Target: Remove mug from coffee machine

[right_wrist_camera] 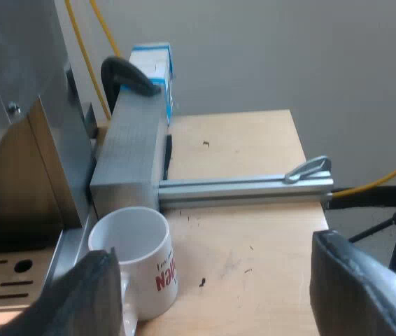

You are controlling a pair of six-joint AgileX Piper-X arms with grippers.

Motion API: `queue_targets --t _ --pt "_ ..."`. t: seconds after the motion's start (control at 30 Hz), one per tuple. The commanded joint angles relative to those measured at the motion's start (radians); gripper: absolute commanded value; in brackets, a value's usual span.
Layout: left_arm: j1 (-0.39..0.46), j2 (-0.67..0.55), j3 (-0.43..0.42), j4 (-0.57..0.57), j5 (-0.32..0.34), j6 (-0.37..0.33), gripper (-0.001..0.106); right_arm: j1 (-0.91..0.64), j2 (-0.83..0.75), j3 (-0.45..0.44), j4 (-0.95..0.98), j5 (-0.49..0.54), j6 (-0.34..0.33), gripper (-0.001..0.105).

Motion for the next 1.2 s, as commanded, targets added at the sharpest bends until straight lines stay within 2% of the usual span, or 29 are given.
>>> queue_targets --t 0.03,0.27,0.4,0.63,1.07,1.2 --pt "0.0 -0.14 0.061 -0.012 -0.014 0.001 0.08 -0.002 -0.038 0.039 -0.013 -0.006 -0.013 0.059" --pt "0.0 -0.14 0.154 -0.012 -0.01 0.001 0.08 -0.002 -0.038 0.09 -0.01 -0.003 -0.008 0.059" --pt "0.0 -0.138 0.178 -0.014 -0.01 0.001 0.08 -0.002 -0.038 0.107 -0.01 -0.002 0.002 0.059" --pt "0.0 -0.138 0.178 -0.016 -0.01 0.001 0.08 -0.002 -0.038 0.166 0.014 -0.002 0.002 0.059" --pt "0.0 -0.138 0.178 -0.016 -0.01 0.001 0.08 -0.002 -0.038 0.166 0.014 -0.002 0.002 0.059" --pt "0.0 -0.138 0.178 -0.016 -0.01 0.024 0.08 -0.002 -0.038 0.166 0.014 -0.002 0.002 0.059"
